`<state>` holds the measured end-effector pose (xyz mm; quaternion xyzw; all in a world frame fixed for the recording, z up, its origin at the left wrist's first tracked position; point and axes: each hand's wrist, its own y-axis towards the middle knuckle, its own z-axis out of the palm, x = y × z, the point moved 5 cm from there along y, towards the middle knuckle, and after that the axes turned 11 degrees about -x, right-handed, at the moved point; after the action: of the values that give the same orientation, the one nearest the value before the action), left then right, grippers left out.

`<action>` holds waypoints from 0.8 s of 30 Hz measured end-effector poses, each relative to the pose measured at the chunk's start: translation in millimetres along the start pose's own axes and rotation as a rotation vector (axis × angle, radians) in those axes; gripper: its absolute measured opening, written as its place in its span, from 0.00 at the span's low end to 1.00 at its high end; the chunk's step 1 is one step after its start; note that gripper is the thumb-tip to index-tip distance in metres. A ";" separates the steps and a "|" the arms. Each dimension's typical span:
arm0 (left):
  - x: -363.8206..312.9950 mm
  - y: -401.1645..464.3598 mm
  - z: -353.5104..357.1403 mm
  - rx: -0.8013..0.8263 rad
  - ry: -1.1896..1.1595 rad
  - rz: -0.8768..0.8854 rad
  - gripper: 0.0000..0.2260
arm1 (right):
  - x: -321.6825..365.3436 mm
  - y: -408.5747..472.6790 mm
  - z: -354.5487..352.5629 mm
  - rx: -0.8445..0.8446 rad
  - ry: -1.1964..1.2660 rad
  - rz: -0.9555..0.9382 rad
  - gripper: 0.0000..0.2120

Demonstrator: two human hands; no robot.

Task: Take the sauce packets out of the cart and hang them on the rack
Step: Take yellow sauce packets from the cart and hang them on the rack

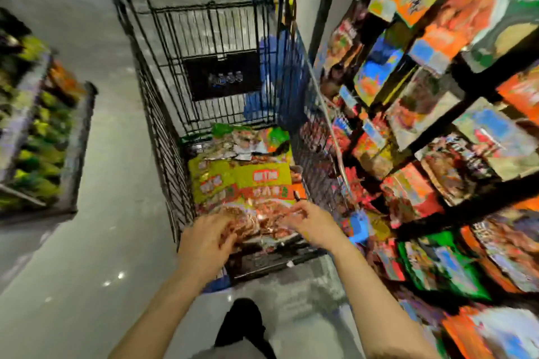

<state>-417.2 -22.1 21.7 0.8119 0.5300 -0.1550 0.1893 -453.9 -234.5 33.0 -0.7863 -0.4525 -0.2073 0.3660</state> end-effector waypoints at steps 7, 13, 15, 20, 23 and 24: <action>67.3 31.0 0.7 -0.150 0.308 -0.135 0.23 | 10.1 59.4 57.8 0.187 -0.055 0.113 0.25; 86.0 43.3 14.9 -0.141 0.335 -0.197 0.26 | -3.2 99.1 53.9 0.165 -0.083 0.255 0.21; 86.3 43.3 15.5 -0.126 0.367 -0.197 0.26 | -5.8 116.4 57.7 0.165 -0.115 0.257 0.23; 84.4 46.7 15.4 -0.079 0.446 -0.268 0.25 | 4.1 178.3 98.0 0.243 -0.257 0.181 0.29; 89.5 48.4 16.9 -0.102 0.460 -0.313 0.22 | 19.6 216.7 137.4 0.223 -0.254 0.132 0.32; 90.9 47.1 17.9 -0.107 0.469 -0.325 0.22 | 22.3 229.2 149.5 0.187 -0.235 0.120 0.33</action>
<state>-339.3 25.1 -28.4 0.7190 0.6898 0.0369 0.0766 -245.5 -181.9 -137.9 -0.7932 -0.4616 -0.0487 0.3942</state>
